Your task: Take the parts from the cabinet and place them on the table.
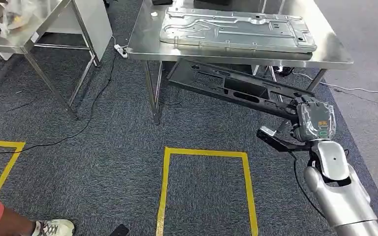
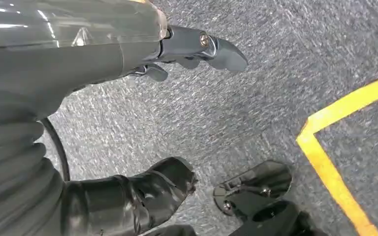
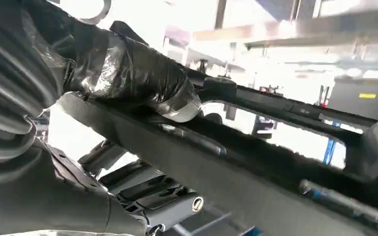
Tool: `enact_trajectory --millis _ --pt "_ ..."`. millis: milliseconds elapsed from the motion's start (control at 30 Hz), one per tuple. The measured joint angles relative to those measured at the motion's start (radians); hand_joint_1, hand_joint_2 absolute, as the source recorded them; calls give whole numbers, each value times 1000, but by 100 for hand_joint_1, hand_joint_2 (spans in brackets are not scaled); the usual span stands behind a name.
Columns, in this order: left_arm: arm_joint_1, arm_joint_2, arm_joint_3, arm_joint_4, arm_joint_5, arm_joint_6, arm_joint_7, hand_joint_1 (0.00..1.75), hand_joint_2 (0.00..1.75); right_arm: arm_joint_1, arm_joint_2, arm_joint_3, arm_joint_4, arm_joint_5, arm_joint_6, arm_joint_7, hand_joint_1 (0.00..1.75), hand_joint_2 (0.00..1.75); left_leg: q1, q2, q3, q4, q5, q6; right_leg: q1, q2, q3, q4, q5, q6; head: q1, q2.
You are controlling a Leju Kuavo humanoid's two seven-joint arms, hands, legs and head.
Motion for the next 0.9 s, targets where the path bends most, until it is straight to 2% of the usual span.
enact_trajectory --millis 33,67,167,200,233,267,333,367,400,433,500,533,567,633,667,733,767,800,867,900 --pt "0 -2 0 0 1 -2 1 0 175 -9 -3 0 -3 0 5 0 175 175 0 0 -1 1 -2 -3 1 0 27 -69 14 -5 0 0" --pt "-2 -2 0 0 2 -3 2 0 175 -18 -5 1 -4 0 11 0 175 175 -8 -1 -6 5 -2 -9 10 0 38 -85 4 -7 0 0" --pt "-1 -3 0 0 2 -6 2 0 175 -19 -6 5 -6 -1 11 0 175 175 -4 -1 -5 -3 3 -24 13 3 36 -85 6 -19 -1 0" --pt "-2 -3 0 0 2 -6 0 0 175 -18 -5 9 -6 0 10 0 175 175 -9 -1 -3 -2 0 -32 3 3 39 -95 12 -28 -1 0" --pt "-2 -3 0 0 0 -6 -1 0 175 -16 -5 18 -6 0 10 0 175 175 -5 0 -8 14 -16 -37 1 0 46 -101 15 -34 0 0" --pt "-3 -3 0 0 0 -6 -3 0 175 -15 -5 25 -6 1 10 0 175 175 -5 3 -32 64 -50 -41 1 -1 46 -101 15 -41 -1 0" --pt "-3 -3 0 0 0 -7 -3 0 175 -8 -5 41 -6 3 10 -2 175 175 -1 4 -104 217 -121 -47 2 -2 44 -100 13 -46 -1 0" --pt "-1 -3 0 0 -1 -10 -3 0 175 -4 -5 51 -5 3 11 -4 175 175 -1 4 -138 285 -141 -50 3 -3 44 -99 13 -47 0 0" --pt "0 -3 0 0 -1 -12 -4 0 175 -1 -5 60 -5 3 11 -9 175 175 1 4 -152 308 -136 -51 3 -3 44 -98 12 -48 -1 0" --pt "0 -3 0 0 -1 -12 -5 0 175 0 -5 70 -3 2 14 -16 175 175 2 4 -143 284 -110 -51 3 -2 45 -96 11 -48 -1 0" --pt "-2 -3 0 0 -1 -12 -6 0 175 0 -5 92 -3 -2 22 -31 175 175 3 5 -68 124 -19 -47 2 1 46 -89 5 -44 -1 0" --pt "-4 -3 0 0 -1 -14 -6 0 175 1 -5 99 -3 -4 23 -36 175 175 3 5 -27 37 15 -41 2 1 48 -86 1 -40 -1 0" --pt "-5 -3 0 0 0 -16 -6 0 175 2 -6 105 -2 -8 22 -38 175 175 -2 4 -11 13 -2 -37 9 1 43 -82 -2 -34 -1 0" --pt "-6 -3 0 0 0 -21 -6 0 175 4 -7 115 -2 -13 21 -40 175 175 -3 3 -16 8 2 -32 10 1 40 -83 0 -26 0 0" --pt "-3 -3 0 0 0 -23 -6 0 175 6 -8 119 -2 -13 20 -40 175 175 -6 2 -16 9 1 -27 7 0 42 -87 1 -20 0 0" --pt "-4 -5 0 0 0 -24 -8 0 175 9 -10 124 -2 -13 19 -40 175 175 3 3 -5 -11 10 -12 3 0 42 -78 -10 -8 0 0" --pt "-4 -5 0 0 0 -25 -9 0 175 9 -12 126 -2 -13 18 -41 175 175 3 3 -2 -17 11 -6 3 0 25 -44 -34 -4 1 0" --pt "-6 -5 0 0 0 -26 -10 0 175 9 -16 129 -2 -13 16 -41 175 175 3 3 -3 -18 11 1 2 1 -10 25 -69 -1 0 0" --pt "-6 -5 1 0 0 -27 -12 0 175 16 -18 133 0 -13 13 -43 175 175 1 4 -2 -17 7 5 1 1 -89 176 -124 5 0 0" --pt "-5 -5 0 0 0 -27 -12 0 175 21 -18 135 0 -13 10 -43 175 175 1 3 -2 -16 6 4 0 0 -113 212 -124 6 0 0"
